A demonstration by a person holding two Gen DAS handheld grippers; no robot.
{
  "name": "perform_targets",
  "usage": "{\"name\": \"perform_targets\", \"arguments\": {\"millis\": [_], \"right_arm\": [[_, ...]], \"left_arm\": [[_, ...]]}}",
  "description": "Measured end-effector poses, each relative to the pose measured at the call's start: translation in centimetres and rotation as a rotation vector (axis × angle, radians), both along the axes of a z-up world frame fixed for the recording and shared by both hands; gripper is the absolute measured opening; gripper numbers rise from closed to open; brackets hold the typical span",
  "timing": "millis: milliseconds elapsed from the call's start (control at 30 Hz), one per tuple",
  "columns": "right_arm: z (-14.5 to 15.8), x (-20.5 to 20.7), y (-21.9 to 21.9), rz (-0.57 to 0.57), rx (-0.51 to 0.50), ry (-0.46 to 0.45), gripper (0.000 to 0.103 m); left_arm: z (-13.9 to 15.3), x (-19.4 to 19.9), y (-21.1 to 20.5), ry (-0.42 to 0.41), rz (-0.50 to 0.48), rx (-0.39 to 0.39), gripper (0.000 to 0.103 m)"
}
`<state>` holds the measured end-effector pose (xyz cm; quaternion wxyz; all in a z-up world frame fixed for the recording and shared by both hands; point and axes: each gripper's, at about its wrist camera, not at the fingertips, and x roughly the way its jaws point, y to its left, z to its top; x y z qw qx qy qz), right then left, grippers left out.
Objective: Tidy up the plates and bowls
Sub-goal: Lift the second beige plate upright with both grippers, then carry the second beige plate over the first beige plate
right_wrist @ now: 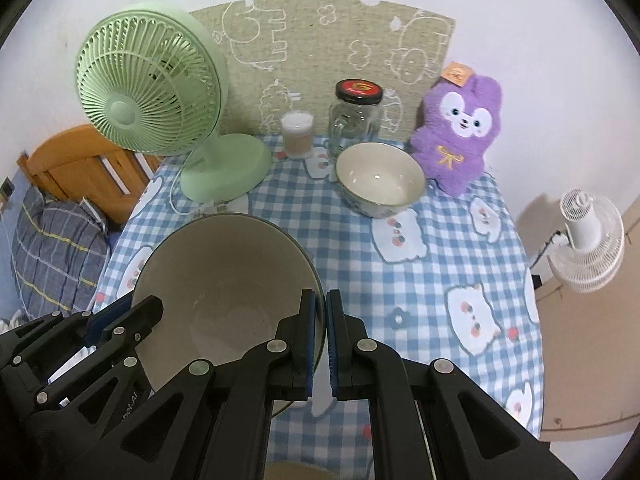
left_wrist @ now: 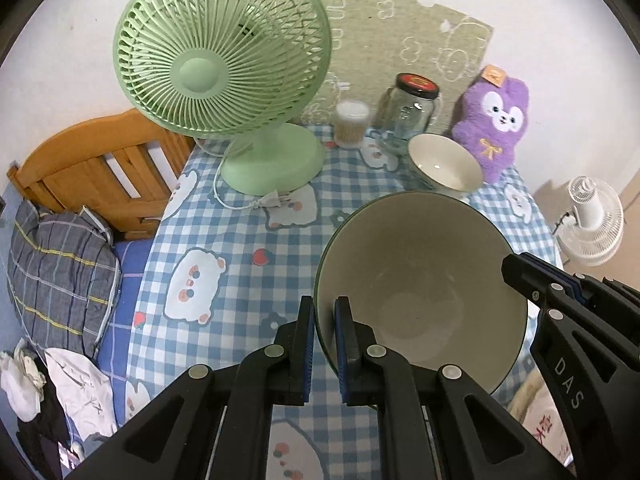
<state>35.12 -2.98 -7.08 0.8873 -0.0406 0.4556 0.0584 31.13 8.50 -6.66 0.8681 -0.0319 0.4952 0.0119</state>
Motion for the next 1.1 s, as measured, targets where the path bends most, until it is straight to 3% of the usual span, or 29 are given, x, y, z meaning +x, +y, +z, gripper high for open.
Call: {"name": "perform_targets", "arguments": {"millis": [500, 1100], "right_arm": [[2.4, -6.9, -2.2, -0.100, 0.016, -0.039, 0.008], [1.3, -12.7, -5.2, -0.209, 0.005, -0.021, 0.008]], "left_arm": [[2.7, -5.4, -2.0, -0.049, -0.105, 0.016, 0.006], [2.0, -9.5, -5.0, -0.032, -0.224, 0.008, 0.006]]}}
